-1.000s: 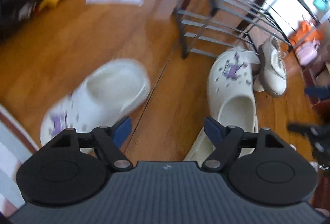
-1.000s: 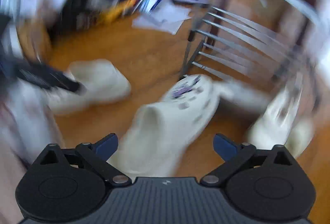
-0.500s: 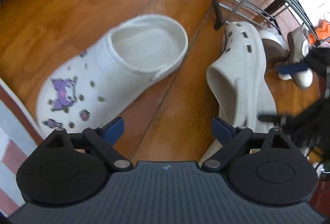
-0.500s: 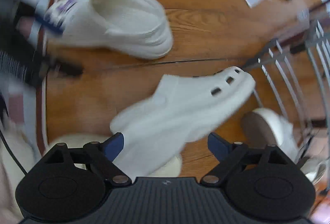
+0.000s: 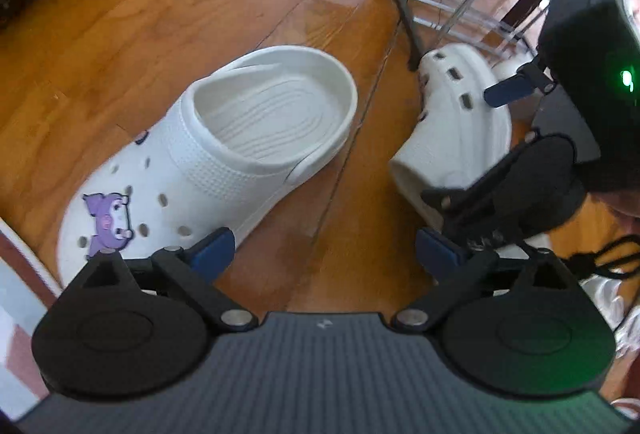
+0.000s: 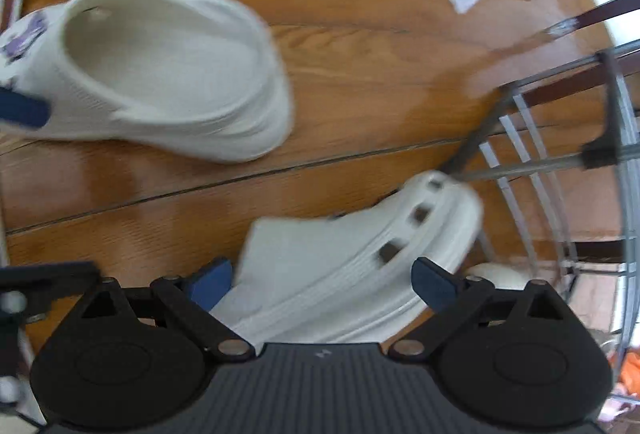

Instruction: Organize scattered shoes

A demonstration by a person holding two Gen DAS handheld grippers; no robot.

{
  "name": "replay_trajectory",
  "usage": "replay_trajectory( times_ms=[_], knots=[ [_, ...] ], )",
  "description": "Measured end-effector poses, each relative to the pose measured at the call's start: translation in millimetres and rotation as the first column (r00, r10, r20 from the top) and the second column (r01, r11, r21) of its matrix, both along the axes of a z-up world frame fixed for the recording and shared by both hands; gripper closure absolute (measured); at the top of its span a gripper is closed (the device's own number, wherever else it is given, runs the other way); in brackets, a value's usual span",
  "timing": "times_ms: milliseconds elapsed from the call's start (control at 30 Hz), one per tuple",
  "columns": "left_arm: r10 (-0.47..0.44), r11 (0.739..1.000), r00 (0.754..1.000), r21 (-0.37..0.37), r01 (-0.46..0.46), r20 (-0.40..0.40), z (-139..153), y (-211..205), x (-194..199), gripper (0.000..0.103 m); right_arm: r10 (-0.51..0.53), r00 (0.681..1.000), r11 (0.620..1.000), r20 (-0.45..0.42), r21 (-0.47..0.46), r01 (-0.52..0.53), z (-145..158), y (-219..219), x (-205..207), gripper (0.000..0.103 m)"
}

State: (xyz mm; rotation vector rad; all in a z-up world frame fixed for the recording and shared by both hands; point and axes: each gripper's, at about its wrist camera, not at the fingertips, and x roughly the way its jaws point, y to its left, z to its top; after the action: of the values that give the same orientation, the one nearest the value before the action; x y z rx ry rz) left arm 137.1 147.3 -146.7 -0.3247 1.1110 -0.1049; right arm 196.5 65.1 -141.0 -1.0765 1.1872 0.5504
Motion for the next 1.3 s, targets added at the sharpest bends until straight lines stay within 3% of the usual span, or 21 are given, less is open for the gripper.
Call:
replay_trajectory(
  times_ms=[133, 233, 367, 433, 467, 567, 633, 667, 800, 867, 933, 1033, 1133, 1200, 1300],
  knots=[
    [0.010, 1.000, 1.000, -0.015, -0.010, -0.018, -1, 5, -1, 0.004, 0.039, 0.999, 0.996, 0.037, -0.085, -0.036, -20, 4, -8, 0.002],
    [0.012, 0.999, 1.000, -0.037, -0.013, -0.029, -1, 9, -3, 0.004, -0.014, 0.998, 0.994, 0.060, -0.111, 0.021, -18, -6, -4, 0.003],
    [0.007, 0.999, 0.999, -0.043, -0.008, -0.035, -2, 8, -3, 0.004, -0.108, 0.992, 0.986, 0.068, -0.116, 0.115, -5, -36, 9, 0.022],
    [-0.001, 0.999, 0.999, -0.049, -0.001, -0.039, -2, 8, -3, 0.004, -0.124, 0.990, 0.982, 0.071, -0.137, 0.133, -1, -50, 16, 0.026],
    [-0.006, 0.998, 0.999, -0.055, 0.003, -0.041, -2, 7, -2, 0.004, -0.144, 0.987, 0.977, 0.069, -0.148, 0.153, -4, -61, 23, 0.024],
    [-0.013, 0.998, 0.999, -0.059, 0.010, -0.045, -3, 5, 1, 0.004, -0.257, 0.966, 0.965, 0.019, -0.058, 0.258, -7, -81, 44, 0.017],
    [-0.017, 0.999, 0.999, -0.046, 0.015, -0.052, -5, 4, 1, 0.004, -0.319, 0.947, 0.948, -0.039, 0.004, 0.320, -7, -92, 52, 0.020],
    [-0.017, 0.999, 0.998, -0.043, 0.015, -0.054, -5, 3, 1, 0.004, -0.313, 0.949, 0.950, -0.028, 0.008, 0.313, -6, -93, 49, 0.020],
    [-0.019, 0.998, 0.997, -0.057, 0.014, -0.079, -5, 7, 0, 0.004, -0.341, 0.940, 0.935, -0.027, 0.097, 0.342, 6, -108, 48, 0.032],
    [-0.020, 0.989, 0.993, -0.151, 0.002, -0.119, -3, 16, -5, 0.004, -0.325, 0.945, 0.933, -0.031, 0.152, 0.326, 15, -120, 47, 0.040],
    [-0.006, 0.980, 0.994, -0.197, -0.016, -0.108, 3, 23, -13, 0.003, -0.321, 0.946, 0.926, -0.049, 0.192, 0.324, 24, -131, 47, 0.055],
    [0.004, 0.980, 0.996, -0.198, -0.023, -0.094, 7, 25, -20, 0.001, -0.323, 0.944, 0.919, -0.071, 0.213, 0.331, 33, -143, 50, 0.066],
    [0.009, 0.970, 0.994, -0.240, -0.036, -0.113, 1, 27, -21, 0.001, -0.330, 0.941, 0.918, -0.075, 0.209, 0.338, 31, -149, 51, 0.066],
    [-0.003, 0.962, 0.993, -0.270, -0.030, -0.121, -4, 28, -19, 0.001, -0.323, 0.945, 0.921, -0.048, 0.212, 0.325, 31, -146, 53, 0.068],
    [-0.011, 0.972, 0.993, -0.233, -0.016, -0.116, -5, 23, -18, 0.001, -0.283, 0.958, 0.942, 0.033, 0.199, 0.271, 24, -135, 54, 0.074]
  ],
)
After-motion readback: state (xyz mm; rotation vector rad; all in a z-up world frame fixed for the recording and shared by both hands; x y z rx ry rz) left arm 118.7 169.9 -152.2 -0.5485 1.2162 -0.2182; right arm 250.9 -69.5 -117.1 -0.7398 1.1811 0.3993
